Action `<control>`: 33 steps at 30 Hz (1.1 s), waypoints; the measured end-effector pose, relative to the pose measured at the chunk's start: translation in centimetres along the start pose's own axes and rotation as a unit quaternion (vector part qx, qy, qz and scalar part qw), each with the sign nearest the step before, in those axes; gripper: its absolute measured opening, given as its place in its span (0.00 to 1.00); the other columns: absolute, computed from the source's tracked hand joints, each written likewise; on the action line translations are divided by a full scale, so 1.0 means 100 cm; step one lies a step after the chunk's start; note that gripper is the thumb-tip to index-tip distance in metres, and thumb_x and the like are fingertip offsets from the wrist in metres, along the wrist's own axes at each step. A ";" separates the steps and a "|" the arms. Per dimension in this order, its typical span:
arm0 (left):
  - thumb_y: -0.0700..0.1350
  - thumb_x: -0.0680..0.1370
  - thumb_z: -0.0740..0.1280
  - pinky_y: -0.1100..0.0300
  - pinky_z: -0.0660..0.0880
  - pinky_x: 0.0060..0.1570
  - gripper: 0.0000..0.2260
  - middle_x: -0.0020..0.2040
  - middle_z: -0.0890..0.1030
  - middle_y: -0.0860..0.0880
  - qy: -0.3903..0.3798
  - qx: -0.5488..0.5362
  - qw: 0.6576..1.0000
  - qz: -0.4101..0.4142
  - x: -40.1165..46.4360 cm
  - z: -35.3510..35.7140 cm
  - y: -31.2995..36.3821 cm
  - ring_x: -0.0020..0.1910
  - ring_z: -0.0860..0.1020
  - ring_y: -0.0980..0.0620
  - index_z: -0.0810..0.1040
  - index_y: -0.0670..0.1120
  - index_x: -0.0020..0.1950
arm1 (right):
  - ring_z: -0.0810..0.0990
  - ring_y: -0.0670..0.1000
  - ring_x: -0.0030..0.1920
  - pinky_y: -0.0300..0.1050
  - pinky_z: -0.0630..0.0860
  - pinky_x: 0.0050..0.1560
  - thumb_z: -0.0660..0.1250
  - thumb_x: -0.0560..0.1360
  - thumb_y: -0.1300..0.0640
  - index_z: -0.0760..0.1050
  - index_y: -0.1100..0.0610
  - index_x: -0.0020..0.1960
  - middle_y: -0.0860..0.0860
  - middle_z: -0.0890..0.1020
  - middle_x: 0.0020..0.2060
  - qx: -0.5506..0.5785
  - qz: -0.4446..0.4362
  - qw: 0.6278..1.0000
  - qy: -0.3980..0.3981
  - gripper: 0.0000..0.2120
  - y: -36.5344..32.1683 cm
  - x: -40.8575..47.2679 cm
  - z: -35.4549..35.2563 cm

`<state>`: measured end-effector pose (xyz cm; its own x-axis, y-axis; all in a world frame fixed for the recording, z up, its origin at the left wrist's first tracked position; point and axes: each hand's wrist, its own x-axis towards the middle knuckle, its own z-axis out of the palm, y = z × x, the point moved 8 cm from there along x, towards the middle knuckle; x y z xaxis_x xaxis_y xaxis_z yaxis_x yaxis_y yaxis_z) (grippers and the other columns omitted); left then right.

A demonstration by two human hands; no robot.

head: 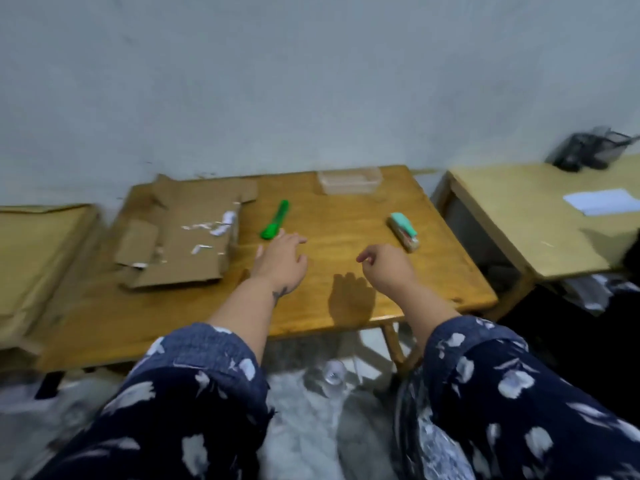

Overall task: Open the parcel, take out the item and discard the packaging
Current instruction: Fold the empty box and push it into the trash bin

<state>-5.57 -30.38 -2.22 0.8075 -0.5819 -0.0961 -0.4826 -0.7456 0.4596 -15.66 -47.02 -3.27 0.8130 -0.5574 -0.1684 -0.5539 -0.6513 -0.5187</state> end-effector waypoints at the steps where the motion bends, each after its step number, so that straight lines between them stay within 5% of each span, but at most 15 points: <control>1: 0.47 0.80 0.58 0.43 0.51 0.73 0.17 0.75 0.63 0.53 0.016 -0.001 1.000 -0.014 0.000 -0.017 -0.026 0.77 0.53 0.52 0.68 0.52 0.70 | 0.80 0.55 0.47 0.45 0.76 0.44 0.60 0.74 0.60 0.80 0.49 0.50 0.54 0.83 0.48 -0.002 -0.015 1.000 -0.009 0.12 -0.026 0.005 0.012; 6: 0.45 0.79 0.58 0.43 0.53 0.73 0.19 0.75 0.63 0.51 0.078 0.018 0.995 -0.065 0.004 -0.096 -0.154 0.77 0.54 0.51 0.69 0.51 0.70 | 0.80 0.57 0.50 0.47 0.77 0.50 0.61 0.75 0.59 0.80 0.50 0.53 0.56 0.83 0.50 0.016 -0.062 0.997 -0.034 0.12 -0.147 0.033 0.082; 10: 0.46 0.80 0.59 0.43 0.49 0.73 0.19 0.77 0.60 0.50 0.115 0.029 0.986 -0.114 0.010 -0.142 -0.244 0.77 0.52 0.50 0.66 0.50 0.72 | 0.73 0.58 0.63 0.48 0.69 0.60 0.62 0.77 0.54 0.71 0.57 0.66 0.59 0.76 0.62 0.043 -0.101 0.994 -0.028 0.18 -0.223 0.055 0.129; 15: 0.47 0.79 0.63 0.46 0.62 0.70 0.25 0.74 0.65 0.46 0.097 -0.047 0.980 -0.168 0.020 -0.143 -0.321 0.72 0.64 0.46 0.61 0.47 0.74 | 0.66 0.59 0.70 0.52 0.64 0.69 0.60 0.78 0.51 0.59 0.57 0.74 0.59 0.66 0.71 0.132 -0.012 0.991 -0.004 0.26 -0.238 0.084 0.160; 20: 0.47 0.79 0.62 0.47 0.69 0.65 0.28 0.72 0.68 0.48 0.069 -0.168 0.964 -0.193 0.039 -0.120 -0.347 0.68 0.70 0.45 0.56 0.53 0.77 | 0.71 0.59 0.66 0.48 0.68 0.63 0.58 0.78 0.48 0.56 0.53 0.76 0.58 0.71 0.68 0.210 0.056 0.976 -0.026 0.28 -0.232 0.107 0.173; 23: 0.41 0.80 0.61 0.58 0.70 0.57 0.28 0.72 0.68 0.49 0.078 -0.250 0.947 -0.186 0.049 -0.115 -0.349 0.63 0.72 0.52 0.55 0.53 0.77 | 0.71 0.59 0.66 0.47 0.68 0.61 0.57 0.79 0.52 0.56 0.51 0.76 0.56 0.71 0.69 0.213 0.058 0.975 -0.013 0.26 -0.235 0.116 0.176; 27: 0.40 0.80 0.60 0.67 0.71 0.48 0.28 0.72 0.67 0.53 0.068 -0.353 0.916 -0.178 0.059 -0.108 -0.342 0.55 0.74 0.58 0.54 0.56 0.77 | 0.78 0.51 0.42 0.40 0.74 0.39 0.55 0.80 0.60 0.57 0.50 0.76 0.54 0.77 0.55 0.228 0.063 0.971 0.020 0.25 -0.240 0.115 0.183; 31: 0.39 0.79 0.61 0.65 0.70 0.42 0.31 0.73 0.67 0.51 0.045 -0.429 0.879 -0.203 0.074 -0.098 -0.344 0.55 0.73 0.55 0.53 0.56 0.77 | 0.76 0.59 0.61 0.49 0.73 0.56 0.55 0.81 0.62 0.57 0.48 0.76 0.56 0.77 0.62 0.232 0.087 0.969 0.023 0.25 -0.236 0.111 0.184; 33: 0.37 0.79 0.60 0.63 0.71 0.39 0.30 0.73 0.67 0.49 0.028 -0.445 0.871 -0.207 0.079 -0.092 -0.343 0.52 0.73 0.55 0.53 0.54 0.78 | 0.74 0.59 0.63 0.50 0.72 0.58 0.55 0.81 0.62 0.57 0.48 0.76 0.55 0.76 0.63 0.227 0.086 0.970 0.021 0.25 -0.233 0.111 0.184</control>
<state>20.46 -6.40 -10.64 0.8775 -0.2880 -0.3834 0.2867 -0.3258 0.9009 9.61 -28.53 -8.48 0.7018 -0.6650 -0.2555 -0.5366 -0.2575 -0.8036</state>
